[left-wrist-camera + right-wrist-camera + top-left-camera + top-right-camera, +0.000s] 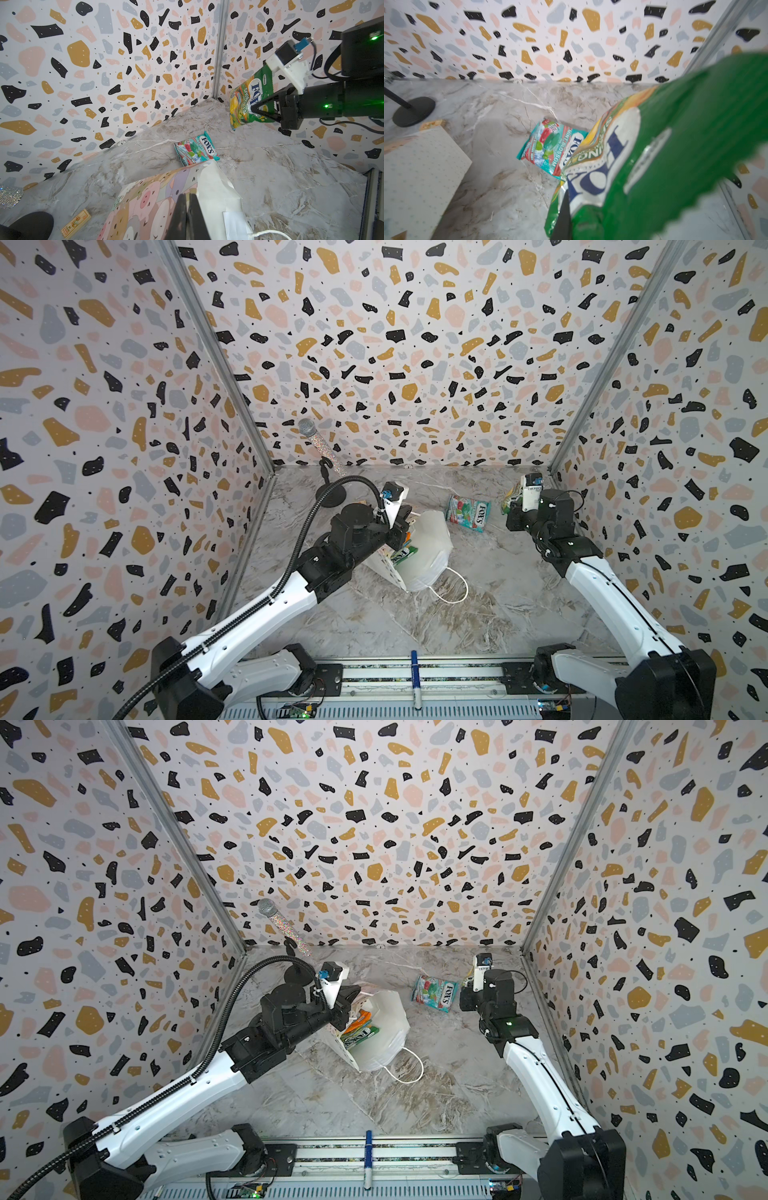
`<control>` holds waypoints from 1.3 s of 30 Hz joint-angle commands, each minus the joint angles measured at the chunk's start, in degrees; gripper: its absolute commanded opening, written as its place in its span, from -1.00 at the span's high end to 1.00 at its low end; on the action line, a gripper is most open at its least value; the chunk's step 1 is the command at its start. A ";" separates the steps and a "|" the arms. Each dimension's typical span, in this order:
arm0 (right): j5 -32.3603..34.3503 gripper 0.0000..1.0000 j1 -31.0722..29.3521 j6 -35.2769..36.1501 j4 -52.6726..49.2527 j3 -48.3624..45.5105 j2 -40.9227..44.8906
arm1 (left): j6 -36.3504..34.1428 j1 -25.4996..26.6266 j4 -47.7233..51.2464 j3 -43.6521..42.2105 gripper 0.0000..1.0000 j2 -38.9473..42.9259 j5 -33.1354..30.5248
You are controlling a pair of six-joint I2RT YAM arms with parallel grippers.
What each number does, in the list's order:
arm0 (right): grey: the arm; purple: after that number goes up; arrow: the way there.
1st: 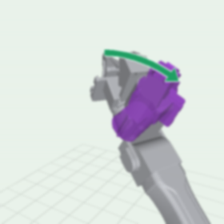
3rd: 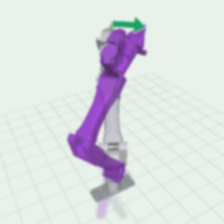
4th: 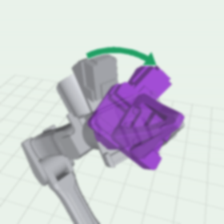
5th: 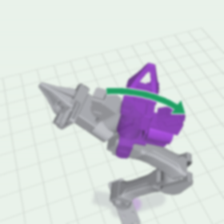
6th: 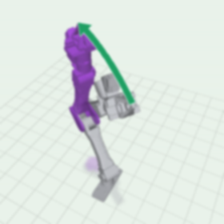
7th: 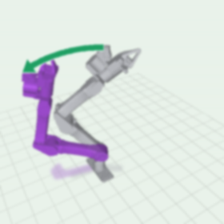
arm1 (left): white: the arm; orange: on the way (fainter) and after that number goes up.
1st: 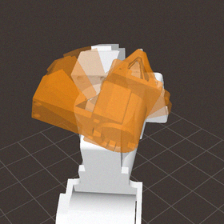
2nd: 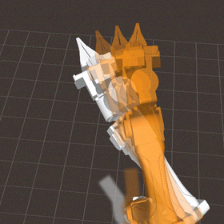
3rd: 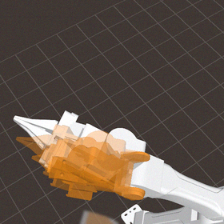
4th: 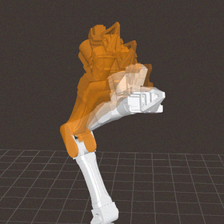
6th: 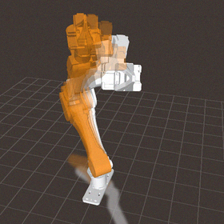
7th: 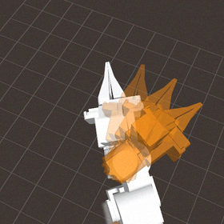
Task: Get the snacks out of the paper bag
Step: 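Lift the green FOX'S Spring Tea packet out of the bag with the right gripper, then lower the green packet beside the teal packet and open the right gripper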
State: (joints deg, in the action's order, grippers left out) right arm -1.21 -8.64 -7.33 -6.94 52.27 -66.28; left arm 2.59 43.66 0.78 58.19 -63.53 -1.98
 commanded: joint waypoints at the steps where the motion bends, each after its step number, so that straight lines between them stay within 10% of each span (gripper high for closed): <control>1: -7.87 1.00 3.28 -0.11 8.23 -0.22 -2.32 | 0.22 -0.08 -3.26 -0.36 1.00 1.04 0.40; 22: -27.71 1.00 15.98 2.16 18.73 -3.27 -23.74 | -0.03 -0.07 -3.31 -0.47 1.00 0.99 0.13; 39: -17.64 0.75 17.88 2.64 11.97 -1.25 -30.96 | -0.12 -0.08 -3.23 -0.45 1.00 0.77 -0.04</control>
State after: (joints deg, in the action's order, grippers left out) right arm -20.95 9.04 -5.54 7.84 48.90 -96.79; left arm 2.57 43.66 0.78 58.11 -63.53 -2.00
